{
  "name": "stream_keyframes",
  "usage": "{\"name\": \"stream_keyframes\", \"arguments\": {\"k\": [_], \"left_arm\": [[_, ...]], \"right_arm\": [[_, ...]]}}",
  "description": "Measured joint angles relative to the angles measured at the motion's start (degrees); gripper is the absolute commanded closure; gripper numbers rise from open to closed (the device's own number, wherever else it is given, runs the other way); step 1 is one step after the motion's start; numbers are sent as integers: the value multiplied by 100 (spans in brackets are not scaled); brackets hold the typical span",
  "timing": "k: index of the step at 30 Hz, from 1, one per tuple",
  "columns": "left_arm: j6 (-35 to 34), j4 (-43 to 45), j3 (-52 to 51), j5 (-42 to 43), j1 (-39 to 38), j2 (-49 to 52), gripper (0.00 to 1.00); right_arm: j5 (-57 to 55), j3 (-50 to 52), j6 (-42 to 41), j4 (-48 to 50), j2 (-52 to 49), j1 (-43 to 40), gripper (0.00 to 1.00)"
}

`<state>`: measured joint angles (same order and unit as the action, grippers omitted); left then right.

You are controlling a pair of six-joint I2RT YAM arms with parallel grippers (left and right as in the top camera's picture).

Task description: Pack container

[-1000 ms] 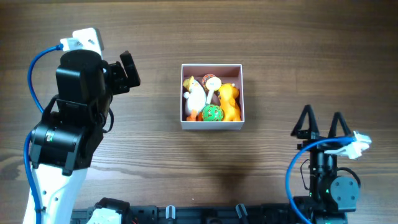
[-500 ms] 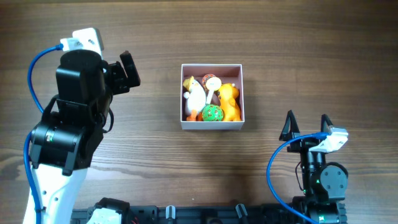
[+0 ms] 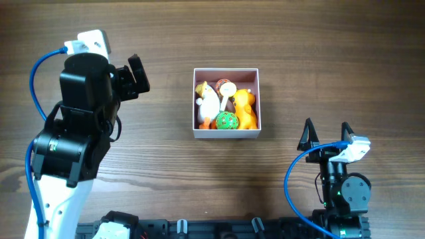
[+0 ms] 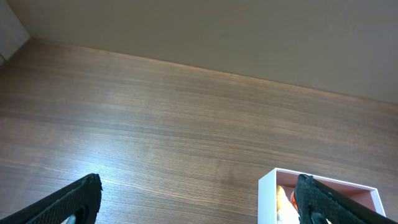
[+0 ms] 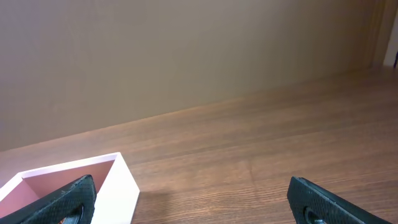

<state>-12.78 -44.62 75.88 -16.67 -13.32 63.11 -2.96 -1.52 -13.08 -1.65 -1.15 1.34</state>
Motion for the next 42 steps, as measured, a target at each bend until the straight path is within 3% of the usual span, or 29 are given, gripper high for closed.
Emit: {"name": "stream_keyframes", "arguments": {"k": [23, 26, 33, 38, 42], "left_arm": [[0, -2, -4, 0, 0, -181, 0], [0, -2, -17, 0, 0, -774, 0], [-2, -83, 24, 4, 0, -3508, 0], [0, -1172, 26, 22, 48, -4909, 0], [0, -1606, -205, 181, 245, -5322, 0]], "right_arm": [[0, 0, 0, -2, 0, 0, 0], [0, 0, 0, 0, 0, 0, 0], [2, 0, 0, 2, 15, 0, 0], [2, 0, 0, 2, 26, 0, 0], [2, 0, 0, 2, 26, 0, 0]]}}
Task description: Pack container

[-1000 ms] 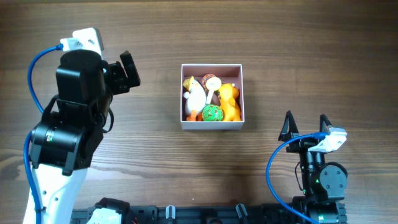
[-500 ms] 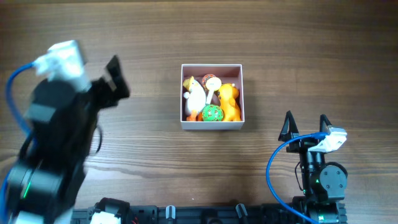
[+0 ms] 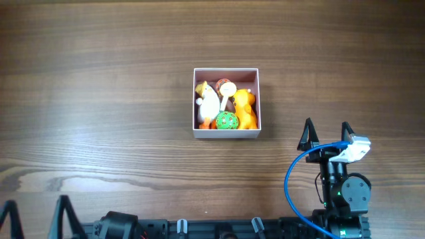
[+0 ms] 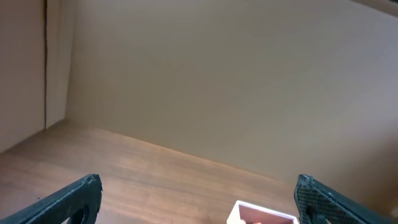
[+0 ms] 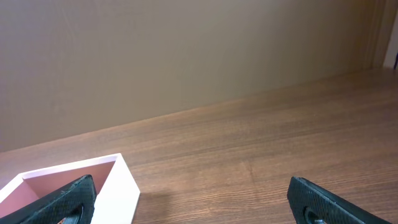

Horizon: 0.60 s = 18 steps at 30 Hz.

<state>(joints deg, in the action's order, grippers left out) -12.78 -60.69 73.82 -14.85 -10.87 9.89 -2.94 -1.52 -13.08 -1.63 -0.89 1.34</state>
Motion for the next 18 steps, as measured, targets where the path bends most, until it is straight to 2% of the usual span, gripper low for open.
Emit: {"name": "stream_keyframes", "arguments": {"k": [3, 5, 9, 13, 18], "left_arm": [[0, 192, -573, 264, 221, -55, 0], [0, 619, -1211, 501, 417, -50, 0], [-2, 2170, -2662, 1060, 756, -2, 0], [0, 4140, -4094, 1580, 881, 4, 0], [0, 5482, -5383, 1958, 881, 7, 0]], "right_arm": [[0, 2, 0, 0, 0, 0, 0], [0, 2, 0, -2, 2, 0, 0], [0, 2, 2, 0, 4, 0, 0], [2, 9, 20, -2, 4, 0, 0], [17, 11, 39, -2, 4, 0, 0]]}}
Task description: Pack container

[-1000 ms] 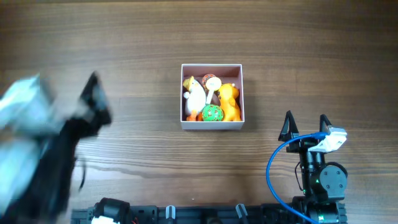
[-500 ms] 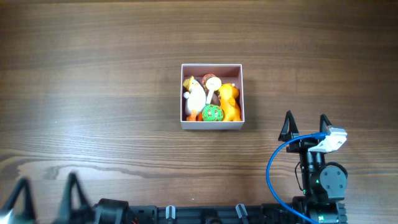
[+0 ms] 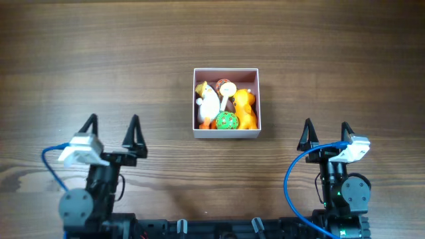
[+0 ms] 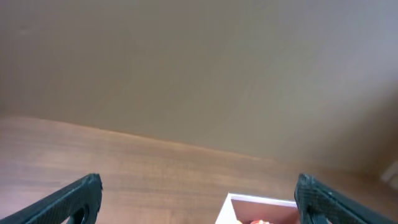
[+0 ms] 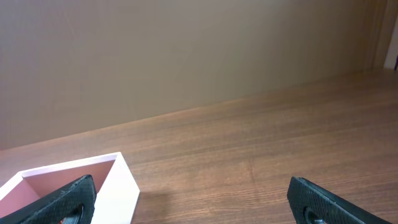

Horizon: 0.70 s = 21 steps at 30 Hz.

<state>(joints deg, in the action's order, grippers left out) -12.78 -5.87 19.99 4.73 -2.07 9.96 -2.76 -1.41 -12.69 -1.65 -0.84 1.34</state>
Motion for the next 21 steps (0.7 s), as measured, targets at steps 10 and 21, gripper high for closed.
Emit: {"name": "stream_keyframes", "arguments": {"k": [10, 21], "left_arm": [[70, 463, -1067, 140, 105, -216, 0], [96, 461, -1491, 136, 219, -911, 0]], "right_arm": [[0, 0, 2, 0, 2, 0, 0], [0, 0, 2, 0, 0, 0, 0]]}}
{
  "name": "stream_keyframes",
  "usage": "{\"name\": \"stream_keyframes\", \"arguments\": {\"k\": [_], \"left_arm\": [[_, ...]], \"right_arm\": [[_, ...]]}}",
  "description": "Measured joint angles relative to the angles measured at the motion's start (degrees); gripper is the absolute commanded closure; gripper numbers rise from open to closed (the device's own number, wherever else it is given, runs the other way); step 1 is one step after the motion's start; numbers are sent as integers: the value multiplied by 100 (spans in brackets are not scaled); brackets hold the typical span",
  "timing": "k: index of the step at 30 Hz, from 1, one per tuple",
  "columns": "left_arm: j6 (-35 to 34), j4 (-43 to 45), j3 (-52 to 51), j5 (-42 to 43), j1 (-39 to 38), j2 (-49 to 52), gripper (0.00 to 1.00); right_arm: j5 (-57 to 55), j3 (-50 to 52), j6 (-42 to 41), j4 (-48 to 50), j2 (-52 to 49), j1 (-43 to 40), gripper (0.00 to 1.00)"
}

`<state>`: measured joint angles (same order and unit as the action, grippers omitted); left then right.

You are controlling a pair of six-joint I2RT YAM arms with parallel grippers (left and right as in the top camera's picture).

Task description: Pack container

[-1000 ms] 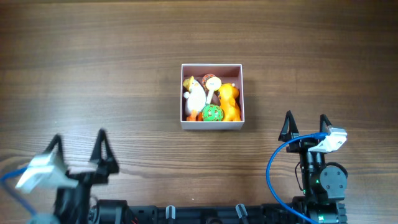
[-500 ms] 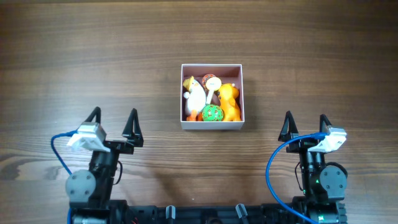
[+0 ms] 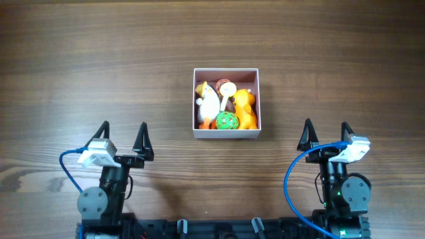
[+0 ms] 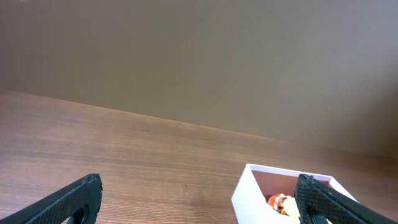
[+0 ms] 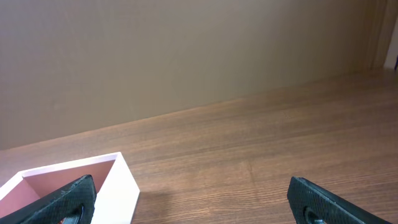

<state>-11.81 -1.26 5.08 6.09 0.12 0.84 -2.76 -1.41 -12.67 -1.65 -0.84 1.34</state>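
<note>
A white square box [image 3: 255, 101] sits at the table's middle, holding several small toys: a white and yellow figure [image 3: 208, 99], a green ball [image 3: 226, 121] and an orange figure [image 3: 245, 108]. My left gripper [image 3: 123, 136] rests open near the front left, well clear of the box, with nothing between its fingers. My right gripper [image 3: 325, 135] rests open near the front right, also empty. The box's corner shows in the left wrist view [image 4: 249, 190] and in the right wrist view [image 5: 118, 186].
Bare brown wood table [image 3: 80, 53] surrounds the box on all sides. A plain beige wall [image 4: 199, 56] stands behind the table's far edge. The arm bases [image 3: 219, 229] run along the front edge.
My left gripper has shifted a little to the right and toward the front, and its view now shows more of the box. The right arm and the box have not moved.
My left arm first stood raised over the table's left side, near the box. It then sat low at the front left corner, almost out of the overhead view. After that it rested open at the front left, where it stays. The right gripper stayed parked open.
</note>
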Motion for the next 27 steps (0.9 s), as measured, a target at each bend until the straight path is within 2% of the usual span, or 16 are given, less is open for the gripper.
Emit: {"name": "stream_keyframes", "arguments": {"k": [4, 12, 17, 22, 27], "left_arm": [[52, -31, -4, 2, 131, 0, 0], [848, -356, -63, 267, 157, 0, 0], [973, -483, -70, 417, 157, 0, 0], [1008, -1016, -81, 455, 157, -4, 0], [1012, -1036, -94, 455, 157, -4, 0]], "right_arm": [[0, 0, -2, 0, 0, 0, 0], [0, 0, -2, 0, 0, 0, 0], [0, 0, -2, 0, 0, 0, 0], [2, 0, 0, 0, 0, 0, 0], [2, 0, 0, 0, 0, 0, 0]]}}
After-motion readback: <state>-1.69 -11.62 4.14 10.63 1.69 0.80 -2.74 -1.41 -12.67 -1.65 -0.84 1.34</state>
